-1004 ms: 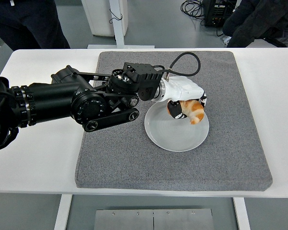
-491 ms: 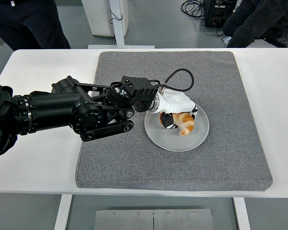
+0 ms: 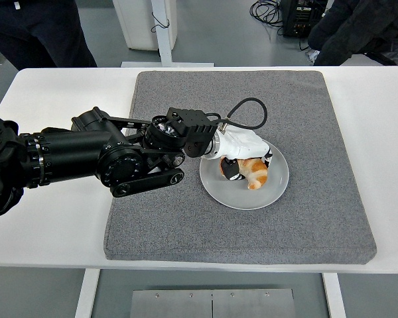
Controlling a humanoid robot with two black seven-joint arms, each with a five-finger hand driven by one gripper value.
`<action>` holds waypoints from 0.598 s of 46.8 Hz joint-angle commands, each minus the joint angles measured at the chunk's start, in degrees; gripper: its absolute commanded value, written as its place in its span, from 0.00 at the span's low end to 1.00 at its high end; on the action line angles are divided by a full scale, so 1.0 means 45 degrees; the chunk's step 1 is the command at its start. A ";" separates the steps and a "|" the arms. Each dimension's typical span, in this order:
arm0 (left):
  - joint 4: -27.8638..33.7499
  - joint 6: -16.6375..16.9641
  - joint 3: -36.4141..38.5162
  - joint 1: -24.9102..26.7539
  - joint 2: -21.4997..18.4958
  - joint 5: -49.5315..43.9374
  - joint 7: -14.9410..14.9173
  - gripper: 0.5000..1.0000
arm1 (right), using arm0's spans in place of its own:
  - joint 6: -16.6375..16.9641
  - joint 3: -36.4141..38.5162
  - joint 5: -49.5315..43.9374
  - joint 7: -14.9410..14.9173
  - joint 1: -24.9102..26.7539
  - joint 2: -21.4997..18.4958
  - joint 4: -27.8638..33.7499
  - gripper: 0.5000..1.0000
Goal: Place the bread on the plate
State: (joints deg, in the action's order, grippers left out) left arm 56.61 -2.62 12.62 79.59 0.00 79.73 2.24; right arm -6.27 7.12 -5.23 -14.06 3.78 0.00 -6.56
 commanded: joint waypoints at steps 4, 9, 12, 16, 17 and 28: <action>-0.0001 -0.0218 -0.0050 -0.0030 0.0000 -0.0159 0.0029 0.65 | -0.0013 0.0000 -0.0009 0.0000 0.0000 0.0000 -0.0008 1.00; -0.0001 -0.0375 -0.0030 -0.0030 0.0000 -0.0413 0.0009 1.00 | 0.0006 0.0000 -0.0009 0.0000 0.0000 0.0000 -0.0008 1.00; 0.0018 -0.0394 -0.0050 -0.0011 0.0000 -0.0433 0.0009 1.00 | 0.0006 0.0000 -0.0009 0.0000 0.0000 0.0000 -0.0008 1.00; 0.0019 -0.0394 -0.0050 0.0028 0.0000 -0.0413 0.0009 1.00 | 0.0006 0.0000 -0.0009 0.0000 0.0000 0.0000 -0.0008 1.00; 0.0038 -0.0394 -0.0050 0.0028 0.0000 -0.0413 0.0009 1.00 | 0.0006 0.0000 0.0010 0.0000 0.0000 0.0000 -0.0008 1.00; 0.0233 -0.0589 -0.0206 0.0321 0.0000 -0.0608 0.0029 1.00 | 0.0006 0.0000 0.0010 0.0000 0.0000 0.0000 -0.0008 1.00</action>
State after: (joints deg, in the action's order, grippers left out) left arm 57.39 -4.72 12.17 80.47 0.00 77.68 2.32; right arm -6.23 7.12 -5.25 -14.06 3.78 0.00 -6.57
